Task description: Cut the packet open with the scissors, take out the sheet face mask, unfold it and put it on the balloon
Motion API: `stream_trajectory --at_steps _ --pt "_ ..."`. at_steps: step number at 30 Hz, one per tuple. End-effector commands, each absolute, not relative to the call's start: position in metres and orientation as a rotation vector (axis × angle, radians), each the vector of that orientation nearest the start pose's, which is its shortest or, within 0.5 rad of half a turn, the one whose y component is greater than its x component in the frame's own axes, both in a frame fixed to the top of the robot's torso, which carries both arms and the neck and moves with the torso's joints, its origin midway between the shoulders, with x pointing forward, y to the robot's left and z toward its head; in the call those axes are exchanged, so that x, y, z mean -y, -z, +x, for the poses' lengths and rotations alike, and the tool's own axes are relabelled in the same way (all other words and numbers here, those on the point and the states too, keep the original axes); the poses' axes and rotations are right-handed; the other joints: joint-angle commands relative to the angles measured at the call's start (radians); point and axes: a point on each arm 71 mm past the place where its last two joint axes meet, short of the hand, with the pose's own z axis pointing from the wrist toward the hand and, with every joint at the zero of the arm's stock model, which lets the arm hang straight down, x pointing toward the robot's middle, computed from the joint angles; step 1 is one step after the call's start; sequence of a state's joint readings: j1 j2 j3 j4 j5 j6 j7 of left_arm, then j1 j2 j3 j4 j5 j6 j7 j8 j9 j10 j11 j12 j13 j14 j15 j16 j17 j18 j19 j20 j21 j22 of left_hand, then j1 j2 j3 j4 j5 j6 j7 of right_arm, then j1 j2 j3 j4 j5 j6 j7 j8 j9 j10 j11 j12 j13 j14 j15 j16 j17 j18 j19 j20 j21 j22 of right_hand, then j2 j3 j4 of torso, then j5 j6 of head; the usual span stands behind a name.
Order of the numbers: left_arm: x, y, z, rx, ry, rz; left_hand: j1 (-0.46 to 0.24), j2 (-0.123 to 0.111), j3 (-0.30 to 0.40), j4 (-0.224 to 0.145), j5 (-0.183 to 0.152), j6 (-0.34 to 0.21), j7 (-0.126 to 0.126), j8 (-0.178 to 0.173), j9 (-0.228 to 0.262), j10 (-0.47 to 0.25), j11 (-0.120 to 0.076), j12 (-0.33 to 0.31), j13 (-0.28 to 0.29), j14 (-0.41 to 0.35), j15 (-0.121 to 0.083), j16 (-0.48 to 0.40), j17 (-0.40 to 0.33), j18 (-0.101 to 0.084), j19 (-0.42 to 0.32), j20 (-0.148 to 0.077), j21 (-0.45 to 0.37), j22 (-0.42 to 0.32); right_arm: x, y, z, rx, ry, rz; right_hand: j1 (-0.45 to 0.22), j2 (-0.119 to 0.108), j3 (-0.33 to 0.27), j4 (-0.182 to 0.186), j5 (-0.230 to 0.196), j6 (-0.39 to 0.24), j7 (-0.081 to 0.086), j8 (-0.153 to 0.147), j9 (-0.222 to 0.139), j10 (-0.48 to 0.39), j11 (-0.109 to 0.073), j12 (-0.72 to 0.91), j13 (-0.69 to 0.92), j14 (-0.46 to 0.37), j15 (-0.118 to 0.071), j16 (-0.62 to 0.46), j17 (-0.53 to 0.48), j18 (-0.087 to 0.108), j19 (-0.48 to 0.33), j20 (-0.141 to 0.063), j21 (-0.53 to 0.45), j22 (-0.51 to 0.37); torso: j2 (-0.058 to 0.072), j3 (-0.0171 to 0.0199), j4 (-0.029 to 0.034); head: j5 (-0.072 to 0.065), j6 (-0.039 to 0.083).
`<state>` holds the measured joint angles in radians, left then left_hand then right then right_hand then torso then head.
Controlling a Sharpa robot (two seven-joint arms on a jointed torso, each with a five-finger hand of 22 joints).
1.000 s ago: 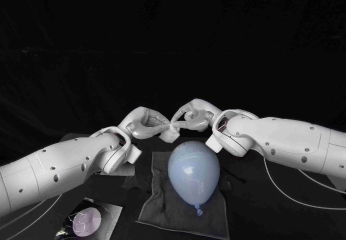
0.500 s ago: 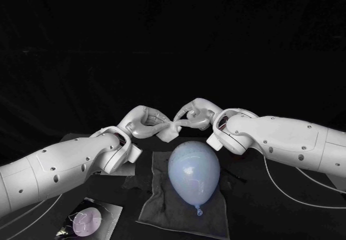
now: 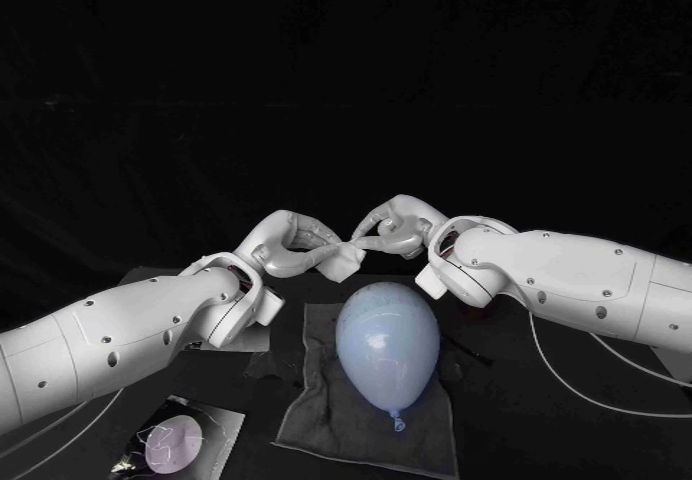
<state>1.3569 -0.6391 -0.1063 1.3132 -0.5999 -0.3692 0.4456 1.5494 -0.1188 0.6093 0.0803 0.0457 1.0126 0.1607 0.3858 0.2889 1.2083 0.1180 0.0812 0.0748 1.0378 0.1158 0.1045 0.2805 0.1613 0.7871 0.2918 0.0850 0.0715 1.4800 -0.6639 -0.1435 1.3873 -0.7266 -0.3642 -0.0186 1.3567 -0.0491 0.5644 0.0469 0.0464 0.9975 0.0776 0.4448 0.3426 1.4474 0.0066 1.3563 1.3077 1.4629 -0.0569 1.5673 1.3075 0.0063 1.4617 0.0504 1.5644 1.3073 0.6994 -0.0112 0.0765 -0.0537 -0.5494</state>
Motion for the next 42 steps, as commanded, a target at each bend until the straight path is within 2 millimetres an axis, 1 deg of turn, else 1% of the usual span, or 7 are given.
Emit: stream_trajectory --at_steps 1,4,7,9,16,26,42 --pt "-0.152 0.115 0.533 -1.351 1.365 -0.238 -0.016 0.003 0.009 0.000 0.002 -0.006 -0.004 0.008 0.052 -0.005 0.005 -0.008 -0.002 -0.012 0.000 -0.007 0.002 -0.010 -0.026 0.000 -0.009 -0.004 0.159 0.089 0.542 -1.614 -0.999 0.366 -0.003 0.006 0.005 0.002 0.002 0.007 -0.003 0.032 0.065 0.034 -0.009 0.005 0.130 0.108 -0.007 0.003 0.263 -0.006 0.109 -0.005 0.006 0.263 -0.001 0.0000 -0.0006 -0.001 0.002" --pt "-0.151 0.115 0.533 -1.357 1.370 -0.234 -0.024 0.001 0.018 0.000 0.002 -0.009 -0.004 0.013 0.061 -0.015 0.009 -0.014 -0.005 -0.026 0.006 -0.013 0.002 -0.023 -0.075 0.001 -0.020 -0.009 0.162 0.089 0.545 -1.607 -0.982 0.384 -0.004 0.006 0.007 0.001 0.002 0.006 -0.003 0.033 0.067 0.033 -0.009 0.005 0.130 0.108 -0.007 0.003 0.263 -0.006 0.109 -0.005 0.006 0.263 -0.001 0.0002 -0.0002 -0.003 0.002" --pt "-0.151 0.115 0.533 -1.365 1.366 -0.234 -0.038 -0.003 0.033 0.001 0.002 -0.017 -0.002 0.023 0.079 -0.035 0.018 -0.017 -0.008 -0.073 0.020 -0.032 -0.003 -0.054 -0.240 0.001 -0.038 -0.022 0.165 0.089 0.547 -1.594 -0.963 0.404 -0.004 0.006 0.007 0.001 0.002 0.006 -0.003 0.033 0.067 0.033 -0.009 0.005 0.130 0.108 -0.007 0.003 0.263 -0.006 0.109 -0.005 0.006 0.263 -0.001 0.0003 0.0001 -0.004 0.003" --pt "-0.151 0.116 0.533 -1.371 1.356 -0.238 -0.044 -0.007 0.034 0.001 0.002 -0.016 0.001 0.028 0.086 -0.039 0.019 -0.016 -0.008 -0.080 0.022 -0.033 -0.004 -0.060 -0.252 0.001 -0.037 -0.022 0.166 0.089 0.549 -1.577 -0.943 0.423 -0.005 0.006 0.008 0.001 0.002 0.006 -0.003 0.034 0.067 0.033 -0.009 0.004 0.130 0.108 -0.007 0.003 0.263 -0.006 0.109 -0.005 0.006 0.263 -0.001 0.0002 0.0000 -0.004 0.002" --pt "-0.152 0.117 0.534 -1.377 1.329 -0.257 -0.071 -0.020 0.058 -0.001 0.002 -0.023 0.020 0.053 0.124 -0.129 0.047 -0.020 -0.012 -0.245 0.060 -0.041 -0.034 -0.096 -0.342 0.001 -0.041 -0.026 0.169 0.087 0.555 -1.533 -0.880 0.469 -0.006 0.006 0.010 -0.001 0.002 0.005 -0.003 0.035 0.069 0.034 -0.009 0.005 0.131 0.108 -0.007 0.003 0.263 -0.006 0.109 -0.005 0.006 0.263 -0.001 -0.0001 0.0007 -0.006 0.007" --pt "-0.148 0.117 0.531 -1.388 1.334 -0.266 -0.080 -0.022 0.071 -0.005 0.003 -0.038 0.031 0.068 0.147 -0.173 0.059 -0.017 -0.011 -0.297 0.074 -0.034 -0.042 -0.097 -0.381 0.000 -0.042 -0.028 0.171 0.085 0.558 -1.482 -0.830 0.512 -0.007 0.005 0.011 -0.002 0.003 0.005 -0.003 0.036 0.069 0.035 -0.009 0.007 0.132 0.108 -0.007 0.003 0.263 -0.006 0.109 -0.005 0.006 0.263 0.000 0.0000 0.0009 -0.008 0.011" --pt "-0.138 0.117 0.528 -1.385 1.354 -0.338 -0.086 -0.028 0.075 -0.006 0.003 -0.053 0.039 0.069 0.155 -0.172 0.060 -0.012 -0.010 -0.296 0.071 -0.016 -0.038 -0.099 -0.373 0.002 -0.038 -0.025 0.175 0.081 0.558 -1.390 -0.810 0.541 -0.011 0.002 0.016 -0.005 0.003 0.005 -0.003 0.039 0.073 0.036 -0.009 0.009 0.133 0.108 -0.007 0.003 0.263 -0.006 0.109 -0.006 0.006 0.263 0.000 -0.0001 0.0002 -0.012 0.016"
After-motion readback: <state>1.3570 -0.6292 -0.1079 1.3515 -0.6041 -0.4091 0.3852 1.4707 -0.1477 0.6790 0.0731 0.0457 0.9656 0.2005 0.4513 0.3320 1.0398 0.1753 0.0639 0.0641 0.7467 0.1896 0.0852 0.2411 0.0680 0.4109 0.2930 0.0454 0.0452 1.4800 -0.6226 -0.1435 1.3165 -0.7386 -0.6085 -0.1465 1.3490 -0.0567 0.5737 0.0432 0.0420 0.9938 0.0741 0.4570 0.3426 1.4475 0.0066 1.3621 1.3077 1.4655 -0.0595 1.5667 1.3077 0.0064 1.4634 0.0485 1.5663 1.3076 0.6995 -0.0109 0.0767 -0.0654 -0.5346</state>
